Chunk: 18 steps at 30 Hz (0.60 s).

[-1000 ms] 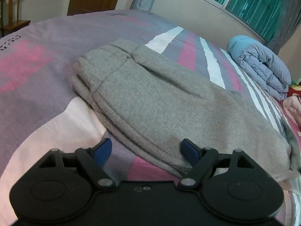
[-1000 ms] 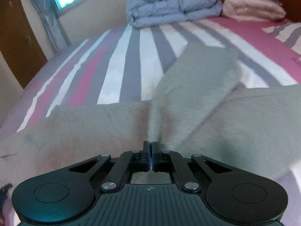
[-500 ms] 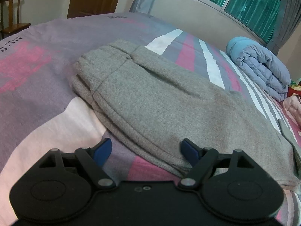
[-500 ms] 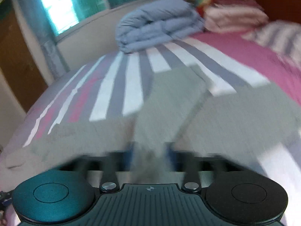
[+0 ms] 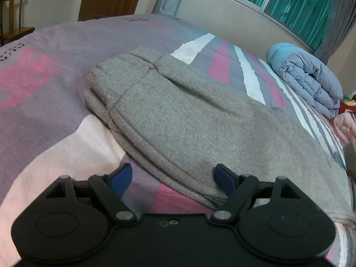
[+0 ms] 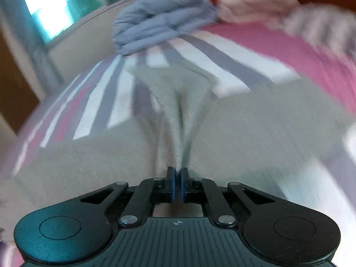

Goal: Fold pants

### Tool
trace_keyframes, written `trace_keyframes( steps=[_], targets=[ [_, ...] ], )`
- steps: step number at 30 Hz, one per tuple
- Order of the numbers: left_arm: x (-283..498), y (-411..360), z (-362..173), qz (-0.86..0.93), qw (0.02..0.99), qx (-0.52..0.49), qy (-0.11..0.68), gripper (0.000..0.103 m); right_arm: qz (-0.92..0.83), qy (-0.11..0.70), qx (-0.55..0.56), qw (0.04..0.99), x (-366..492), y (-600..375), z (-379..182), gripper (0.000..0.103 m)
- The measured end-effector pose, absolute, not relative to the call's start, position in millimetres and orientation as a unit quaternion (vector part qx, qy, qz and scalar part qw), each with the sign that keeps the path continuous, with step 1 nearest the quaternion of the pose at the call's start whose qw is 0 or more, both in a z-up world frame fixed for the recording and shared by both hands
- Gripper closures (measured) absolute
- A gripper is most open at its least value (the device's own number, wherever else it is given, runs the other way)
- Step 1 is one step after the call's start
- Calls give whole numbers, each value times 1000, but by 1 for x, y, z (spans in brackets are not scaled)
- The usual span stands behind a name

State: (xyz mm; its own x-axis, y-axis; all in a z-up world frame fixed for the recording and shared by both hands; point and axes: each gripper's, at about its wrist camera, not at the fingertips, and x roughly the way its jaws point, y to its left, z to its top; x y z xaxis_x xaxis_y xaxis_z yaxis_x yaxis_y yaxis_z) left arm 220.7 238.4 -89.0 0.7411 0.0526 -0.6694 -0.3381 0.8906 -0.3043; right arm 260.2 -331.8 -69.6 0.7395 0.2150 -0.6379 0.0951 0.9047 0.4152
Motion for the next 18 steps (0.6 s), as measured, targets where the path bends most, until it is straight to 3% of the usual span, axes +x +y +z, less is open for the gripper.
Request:
trace_keyframes(
  steps=[8,15,16,17,18],
  targets=[
    [221,238,-89,108,911,-205,342,27,54,300,190,933,254,-344,-48,69],
    [221,238,-88,108,909,-206,345,27,54,306,60,949,306,-311,-37,69],
    [221,238,-88,108,909,-206,345,27,55,300,58,951,309,-312,-35,71],
    [221,238,-88,108,909,-206,345,27,50,290,67,953,308,-318,-33,93],
    [221,237,-88,109,910,-206,344,27,47,288,82,953,309,-324,-35,100]
  ],
)
